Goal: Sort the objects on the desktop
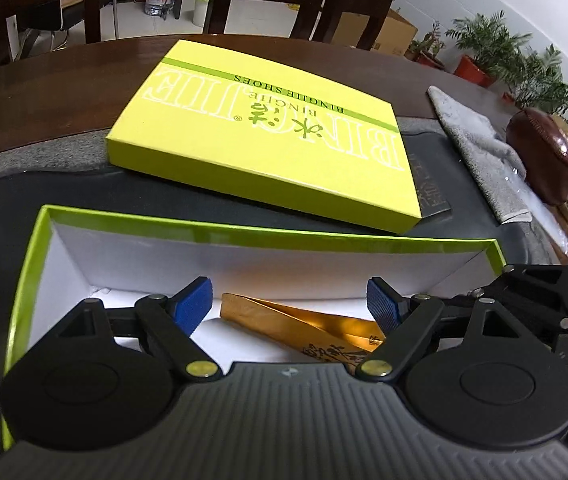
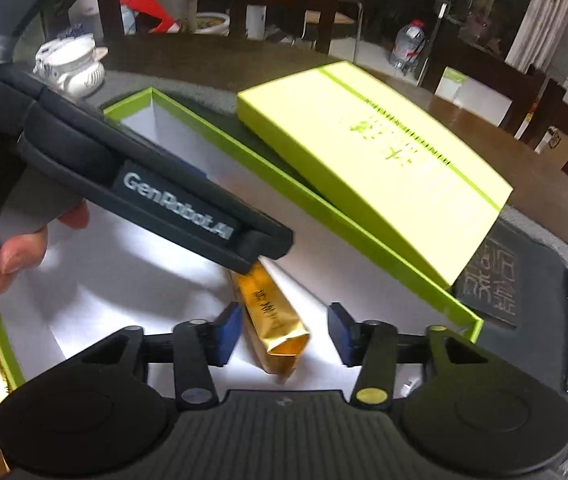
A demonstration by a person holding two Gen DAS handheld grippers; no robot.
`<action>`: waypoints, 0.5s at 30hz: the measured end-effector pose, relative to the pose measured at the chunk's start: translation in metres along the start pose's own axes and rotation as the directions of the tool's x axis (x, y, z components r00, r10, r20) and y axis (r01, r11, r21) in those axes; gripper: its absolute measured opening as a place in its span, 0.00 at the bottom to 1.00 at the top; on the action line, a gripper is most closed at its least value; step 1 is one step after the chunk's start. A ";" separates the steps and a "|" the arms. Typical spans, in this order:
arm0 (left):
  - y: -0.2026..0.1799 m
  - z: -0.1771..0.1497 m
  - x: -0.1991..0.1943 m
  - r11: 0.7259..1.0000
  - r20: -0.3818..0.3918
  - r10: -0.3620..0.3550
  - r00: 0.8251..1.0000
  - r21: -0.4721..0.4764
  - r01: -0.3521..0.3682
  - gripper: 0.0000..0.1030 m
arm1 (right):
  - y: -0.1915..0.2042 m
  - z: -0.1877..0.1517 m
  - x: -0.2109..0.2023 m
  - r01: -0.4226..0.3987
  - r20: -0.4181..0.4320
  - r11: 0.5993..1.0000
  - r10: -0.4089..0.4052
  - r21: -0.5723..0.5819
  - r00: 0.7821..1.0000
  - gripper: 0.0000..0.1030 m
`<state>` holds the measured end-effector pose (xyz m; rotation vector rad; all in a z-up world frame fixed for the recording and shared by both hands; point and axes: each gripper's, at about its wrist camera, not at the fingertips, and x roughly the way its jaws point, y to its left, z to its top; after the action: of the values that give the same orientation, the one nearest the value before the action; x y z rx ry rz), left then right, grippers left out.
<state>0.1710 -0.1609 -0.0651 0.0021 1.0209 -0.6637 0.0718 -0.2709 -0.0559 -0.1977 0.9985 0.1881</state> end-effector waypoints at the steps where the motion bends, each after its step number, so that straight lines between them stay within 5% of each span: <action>1: 0.000 -0.001 -0.005 1.000 0.008 0.000 1.000 -0.003 0.000 0.80 | 0.001 -0.001 -0.006 0.003 0.012 1.000 -0.003 0.000 1.000 0.49; 6: -0.001 -0.007 -0.040 1.000 0.064 -0.014 0.998 -0.005 0.014 0.81 | 0.009 -0.009 -0.039 0.016 0.083 1.000 -0.016 0.001 0.996 0.65; 15: -0.008 -0.046 -0.103 0.999 0.138 0.001 0.990 0.038 -0.007 0.84 | 0.040 -0.042 -0.119 0.003 0.237 1.000 -0.004 0.001 0.971 0.74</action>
<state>0.0953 -0.1006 -0.0065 -0.0086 0.8746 -0.6702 -0.0349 -0.2504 0.0195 -0.1717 0.7602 0.2031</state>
